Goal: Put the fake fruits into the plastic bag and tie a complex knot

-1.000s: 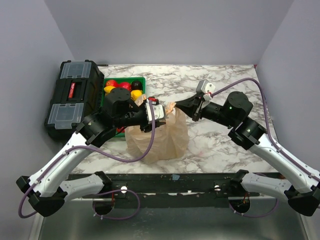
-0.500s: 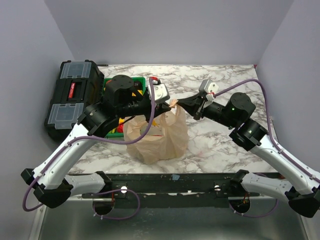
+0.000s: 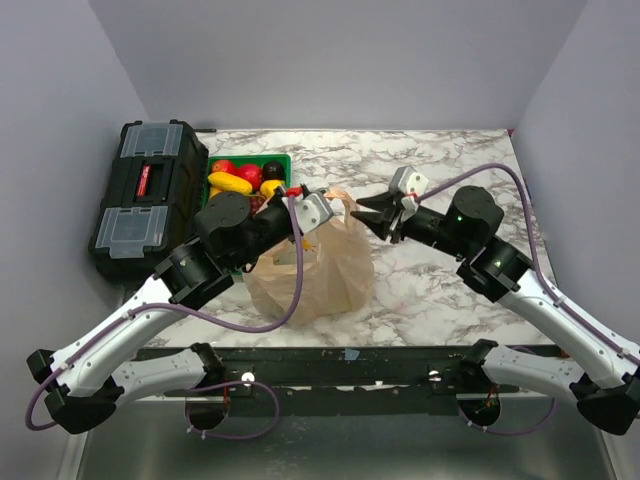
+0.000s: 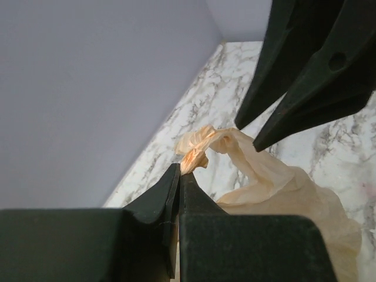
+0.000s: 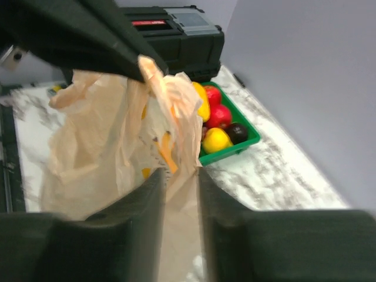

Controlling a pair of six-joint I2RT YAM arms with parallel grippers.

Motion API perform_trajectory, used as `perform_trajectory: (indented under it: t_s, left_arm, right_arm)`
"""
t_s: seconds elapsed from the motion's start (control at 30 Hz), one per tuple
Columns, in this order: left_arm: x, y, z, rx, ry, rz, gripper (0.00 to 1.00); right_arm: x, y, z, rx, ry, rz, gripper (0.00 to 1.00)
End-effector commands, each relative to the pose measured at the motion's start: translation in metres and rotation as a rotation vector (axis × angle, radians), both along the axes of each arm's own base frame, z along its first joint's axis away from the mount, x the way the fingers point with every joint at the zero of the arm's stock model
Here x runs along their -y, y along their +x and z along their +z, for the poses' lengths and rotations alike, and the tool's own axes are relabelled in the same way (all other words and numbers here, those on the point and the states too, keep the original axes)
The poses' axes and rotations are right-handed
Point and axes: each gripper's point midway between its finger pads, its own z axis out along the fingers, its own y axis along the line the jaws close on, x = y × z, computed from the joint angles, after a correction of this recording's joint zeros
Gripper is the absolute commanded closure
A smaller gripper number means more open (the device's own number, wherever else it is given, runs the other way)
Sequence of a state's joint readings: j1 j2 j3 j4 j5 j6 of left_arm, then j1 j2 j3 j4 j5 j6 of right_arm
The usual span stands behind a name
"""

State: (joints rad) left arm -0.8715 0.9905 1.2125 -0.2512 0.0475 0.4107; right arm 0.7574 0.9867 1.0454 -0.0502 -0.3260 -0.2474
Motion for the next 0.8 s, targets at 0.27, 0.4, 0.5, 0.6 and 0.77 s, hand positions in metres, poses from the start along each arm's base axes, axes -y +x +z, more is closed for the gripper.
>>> perform_trajectory:
  t_s: [0.27, 0.4, 0.5, 0.6, 0.77]
  left_arm:
    - [-0.001, 0.005, 0.017, 0.177, 0.036, 0.051, 1.00]
    - [0.002, 0.005, 0.012, 0.159, 0.055, 0.041, 1.00]
    - [0.003, 0.003, 0.014, 0.156, 0.053, 0.034, 1.00]
    - [0.005, 0.000, 0.012, 0.141, 0.071, 0.014, 1.00]
    - [0.003, -0.020, 0.010, 0.084, 0.091, -0.068, 0.81]
  right_arm:
    - [-0.005, 0.008, 0.039, 0.122, 0.078, -0.004, 0.45]
    - [-0.013, 0.013, 0.042, 0.138, 0.101, 0.009, 0.47]
    - [-0.021, 0.017, 0.040, 0.137, 0.105, 0.024, 0.52]
    - [-0.025, 0.020, 0.039, 0.139, 0.111, 0.029, 0.66]
    - [-0.028, 0.024, 0.033, 0.136, 0.101, 0.029, 0.90]
